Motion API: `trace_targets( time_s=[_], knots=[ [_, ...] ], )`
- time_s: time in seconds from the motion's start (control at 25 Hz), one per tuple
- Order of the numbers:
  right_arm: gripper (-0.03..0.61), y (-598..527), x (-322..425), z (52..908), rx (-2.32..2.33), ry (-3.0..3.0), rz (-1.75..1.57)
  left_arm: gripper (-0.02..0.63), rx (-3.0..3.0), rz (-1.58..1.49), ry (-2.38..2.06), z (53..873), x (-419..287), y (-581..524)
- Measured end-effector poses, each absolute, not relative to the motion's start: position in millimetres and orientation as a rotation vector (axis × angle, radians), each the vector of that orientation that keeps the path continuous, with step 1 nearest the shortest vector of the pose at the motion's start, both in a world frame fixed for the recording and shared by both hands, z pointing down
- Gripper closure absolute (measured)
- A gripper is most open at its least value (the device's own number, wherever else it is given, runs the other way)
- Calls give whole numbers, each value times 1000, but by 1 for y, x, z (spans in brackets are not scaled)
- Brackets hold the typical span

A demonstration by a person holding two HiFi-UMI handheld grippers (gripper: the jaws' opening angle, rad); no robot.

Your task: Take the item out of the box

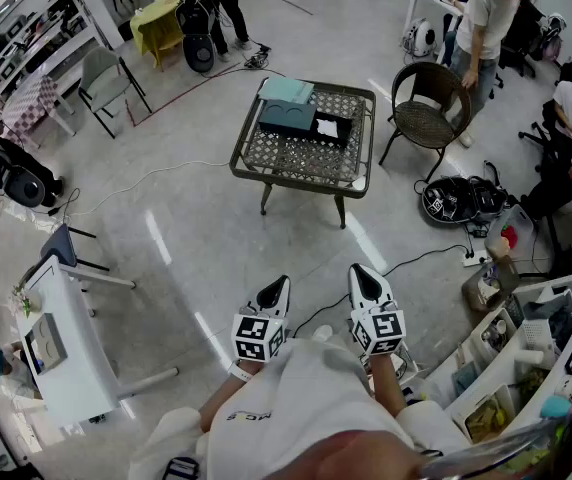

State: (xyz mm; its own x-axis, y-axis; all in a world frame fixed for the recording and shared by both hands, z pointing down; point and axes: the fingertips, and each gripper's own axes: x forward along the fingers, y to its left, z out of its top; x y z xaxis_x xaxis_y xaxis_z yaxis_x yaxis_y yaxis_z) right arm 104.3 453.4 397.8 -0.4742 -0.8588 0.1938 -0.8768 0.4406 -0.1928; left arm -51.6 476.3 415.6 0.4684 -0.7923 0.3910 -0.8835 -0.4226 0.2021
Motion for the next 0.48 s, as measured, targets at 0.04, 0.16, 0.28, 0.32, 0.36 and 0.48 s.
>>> trace_targets(
  time_s=[0.04,0.16,0.28,0.32,0.36,0.48],
  knots=[
    [554,456,109,398,1578,-2606,400,589,2355,335,-1407,415,-47,476],
    [554,459,127,400,1593,-2592,382,589,2391,334,-1406,411,-31,472],
    [557,460,145,407,1623,-2575,405,589,2421,336,-1400,406,-15,465],
    [557,461,150,408,1636,-2572,408,589,2430,338,-1394,405,-10,464],
    [556,462,153,408,1650,-2568,404,589,2438,340,-1387,404,-6,463],
    [555,462,161,409,1686,-2552,394,588,2439,350,-1360,411,5,460]
  ],
)
